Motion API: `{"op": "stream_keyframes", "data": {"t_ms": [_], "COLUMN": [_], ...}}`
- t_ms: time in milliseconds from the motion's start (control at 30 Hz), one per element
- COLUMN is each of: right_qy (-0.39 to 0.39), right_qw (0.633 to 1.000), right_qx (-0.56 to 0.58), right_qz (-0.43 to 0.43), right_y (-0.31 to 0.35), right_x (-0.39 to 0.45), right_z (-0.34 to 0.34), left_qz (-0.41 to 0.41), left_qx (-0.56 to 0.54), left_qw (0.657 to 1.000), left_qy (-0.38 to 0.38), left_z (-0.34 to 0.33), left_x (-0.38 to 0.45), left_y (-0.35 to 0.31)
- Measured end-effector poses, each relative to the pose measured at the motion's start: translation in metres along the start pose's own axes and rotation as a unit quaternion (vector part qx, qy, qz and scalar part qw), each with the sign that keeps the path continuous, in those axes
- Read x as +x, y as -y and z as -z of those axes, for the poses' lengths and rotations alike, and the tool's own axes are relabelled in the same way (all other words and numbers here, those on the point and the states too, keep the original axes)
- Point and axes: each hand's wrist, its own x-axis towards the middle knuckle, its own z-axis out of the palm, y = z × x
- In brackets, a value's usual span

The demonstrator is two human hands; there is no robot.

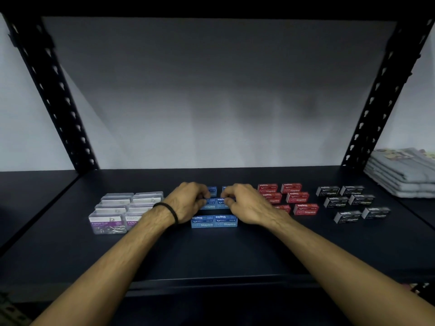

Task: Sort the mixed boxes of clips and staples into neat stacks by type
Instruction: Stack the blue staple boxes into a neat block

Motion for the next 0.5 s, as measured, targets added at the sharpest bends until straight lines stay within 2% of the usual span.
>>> {"op": "stream_keyframes", "data": {"t_ms": [300,500], "right_qy": [0.023,0.037], "right_qw": [0.999,0.999], "right_qx": [0.023,0.021], "right_qz": [-0.005,-0.005], "right_y": [0.005,0.005], "right_x": [-0.006,-0.011], "right_z": [0.003,0.005], "left_qz": [0.012,0.008], "left_qx": [-0.032,-0.014], "left_qw": [0.999,0.998], "left_qy": [0.024,0.068], "left_z": [0.009,0.013], "left_x": [-0.013,-0.015], "left_y": [-0.001,-0.003]}}
